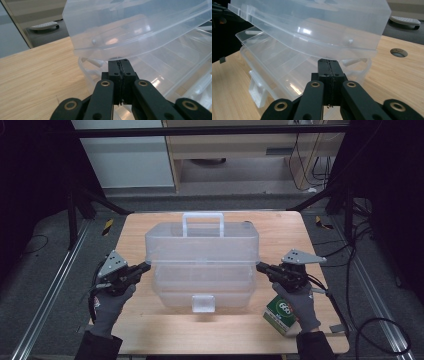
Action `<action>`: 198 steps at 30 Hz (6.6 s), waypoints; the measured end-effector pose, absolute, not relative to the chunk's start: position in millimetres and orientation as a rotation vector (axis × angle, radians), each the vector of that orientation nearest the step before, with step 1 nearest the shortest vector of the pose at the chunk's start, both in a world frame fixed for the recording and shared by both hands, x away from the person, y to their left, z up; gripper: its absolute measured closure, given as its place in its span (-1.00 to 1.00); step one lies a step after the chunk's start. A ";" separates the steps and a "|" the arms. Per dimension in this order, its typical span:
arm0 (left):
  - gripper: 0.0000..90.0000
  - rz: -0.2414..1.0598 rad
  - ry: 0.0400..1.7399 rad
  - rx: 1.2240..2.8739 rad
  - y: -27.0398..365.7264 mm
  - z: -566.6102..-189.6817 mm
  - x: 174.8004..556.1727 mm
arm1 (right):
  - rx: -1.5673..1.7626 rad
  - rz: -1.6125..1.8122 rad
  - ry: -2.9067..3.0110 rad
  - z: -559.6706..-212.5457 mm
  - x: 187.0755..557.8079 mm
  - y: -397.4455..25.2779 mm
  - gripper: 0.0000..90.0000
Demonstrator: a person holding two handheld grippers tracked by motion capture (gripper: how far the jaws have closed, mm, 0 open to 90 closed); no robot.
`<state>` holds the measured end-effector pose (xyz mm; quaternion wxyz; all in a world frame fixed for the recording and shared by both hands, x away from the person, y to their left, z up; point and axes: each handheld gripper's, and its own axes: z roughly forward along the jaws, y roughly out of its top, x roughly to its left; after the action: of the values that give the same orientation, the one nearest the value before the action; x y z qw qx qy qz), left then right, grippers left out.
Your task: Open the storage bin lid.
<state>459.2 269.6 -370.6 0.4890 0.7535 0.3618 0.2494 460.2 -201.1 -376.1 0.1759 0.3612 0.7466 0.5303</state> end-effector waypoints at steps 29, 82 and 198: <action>0.97 0.642 0.869 1.811 261.5 -366.7 467.8 | 0.991 1.511 2.114 -370.0 468.0 -205.5 1.00; 0.48 0.810 0.914 1.806 255.3 -373.6 472.9 | 1.126 1.255 2.246 -401.6 470.8 -197.3 0.69; 0.73 0.859 1.130 1.700 229.1 -307.1 621.6 | 1.229 1.216 2.283 -414.8 476.2 -185.3 0.69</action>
<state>621.6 229.1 -307.1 0.4470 0.6866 0.4564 0.3471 476.2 -185.3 -414.8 0.1382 0.4251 0.7895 0.4206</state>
